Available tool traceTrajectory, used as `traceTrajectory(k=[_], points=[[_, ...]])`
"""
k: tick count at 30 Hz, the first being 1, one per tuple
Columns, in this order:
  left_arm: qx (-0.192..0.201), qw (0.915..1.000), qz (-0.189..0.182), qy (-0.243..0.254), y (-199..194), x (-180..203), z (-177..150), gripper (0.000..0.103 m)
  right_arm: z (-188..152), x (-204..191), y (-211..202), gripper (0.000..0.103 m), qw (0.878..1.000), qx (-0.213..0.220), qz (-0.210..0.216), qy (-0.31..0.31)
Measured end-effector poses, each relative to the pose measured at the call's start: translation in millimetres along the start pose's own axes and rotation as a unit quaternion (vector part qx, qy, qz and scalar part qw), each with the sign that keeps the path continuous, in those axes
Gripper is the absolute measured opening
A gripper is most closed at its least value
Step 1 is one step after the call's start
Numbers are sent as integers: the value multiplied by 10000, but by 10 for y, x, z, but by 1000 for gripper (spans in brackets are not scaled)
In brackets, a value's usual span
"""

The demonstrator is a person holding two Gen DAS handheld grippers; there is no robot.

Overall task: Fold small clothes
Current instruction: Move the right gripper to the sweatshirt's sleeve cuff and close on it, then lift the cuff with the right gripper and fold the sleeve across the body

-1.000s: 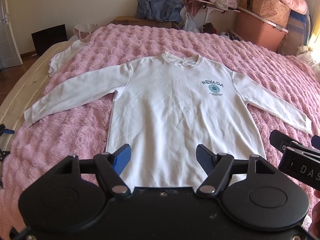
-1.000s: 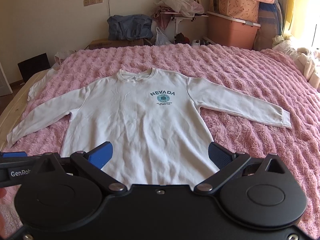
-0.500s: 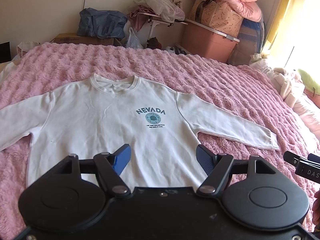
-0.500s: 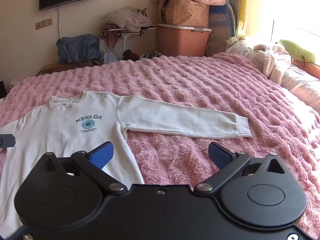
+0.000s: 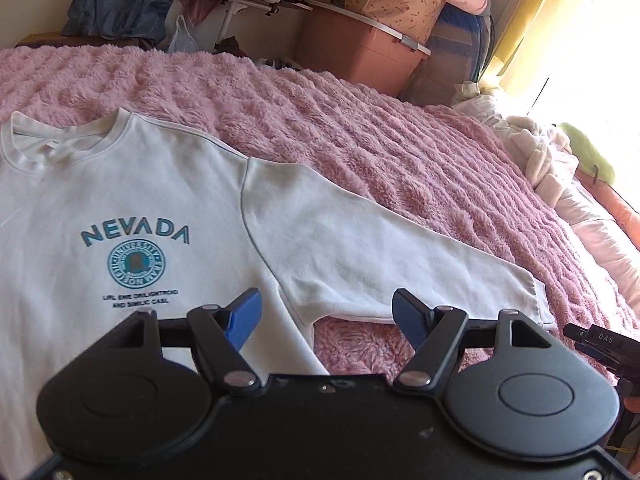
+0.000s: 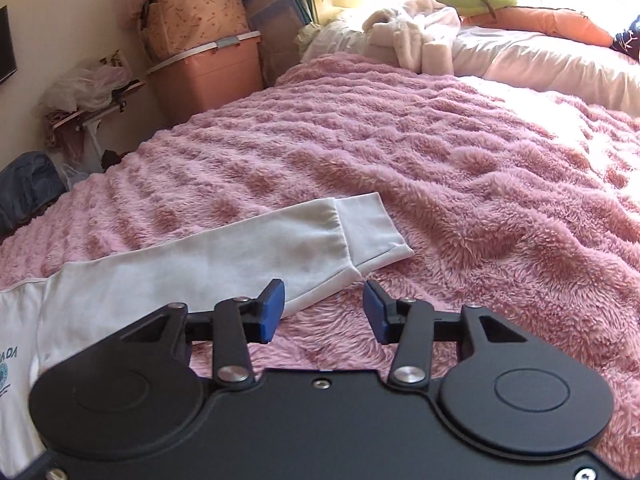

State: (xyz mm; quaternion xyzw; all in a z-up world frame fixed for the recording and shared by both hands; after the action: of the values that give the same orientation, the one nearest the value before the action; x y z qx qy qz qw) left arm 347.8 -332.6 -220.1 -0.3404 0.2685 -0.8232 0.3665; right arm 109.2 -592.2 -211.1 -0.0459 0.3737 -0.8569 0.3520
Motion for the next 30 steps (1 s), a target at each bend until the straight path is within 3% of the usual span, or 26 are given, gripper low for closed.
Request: traceTrajectory(k=[2, 4, 7, 11, 17, 19, 20, 30], points=[[-55, 10000, -47, 28, 194, 47, 38, 76, 47, 108, 221, 35, 9998, -37, -123, 181], [-144, 9999, -52, 67, 362, 86, 55, 76, 82, 201, 400, 33, 9987, -153, -51, 486], [-255, 9996, -110, 99, 552, 103, 73, 76, 136, 328, 612, 33, 9956, -194, 103, 916], [-344, 9990, -173, 215, 667, 161, 9, 76, 183, 442, 802, 33, 9921, -253, -6, 1229], [-417, 9987, -129, 251, 689, 213, -107, 76, 227, 551, 1004, 33, 9832, -292, 303, 1777], [-442, 9986, -96, 271, 701, 233, -113, 76, 246, 550, 997, 29, 9811, -209, 388, 1883], [-449, 9986, -90, 276, 706, 239, -119, 76, 252, 546, 991, 16, 9810, -185, 381, 1892], [-431, 9982, -142, 396, 708, 245, -116, 76, 440, 479, 637, 8, 9768, 267, 719, 2001]])
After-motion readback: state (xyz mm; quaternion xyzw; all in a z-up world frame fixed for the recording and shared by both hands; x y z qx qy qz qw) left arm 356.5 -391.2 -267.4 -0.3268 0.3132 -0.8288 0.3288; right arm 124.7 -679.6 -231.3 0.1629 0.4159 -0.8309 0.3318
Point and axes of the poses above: each gripper's, at about its wrist camera, not at the fingertips, and y roughly the way its jaws point, x to its right, z to its top, the point moved 4 cm from there along y, roughly the way its jaws point, and after that the axes turned 7 degrees about -x, right-handed, at the moved point
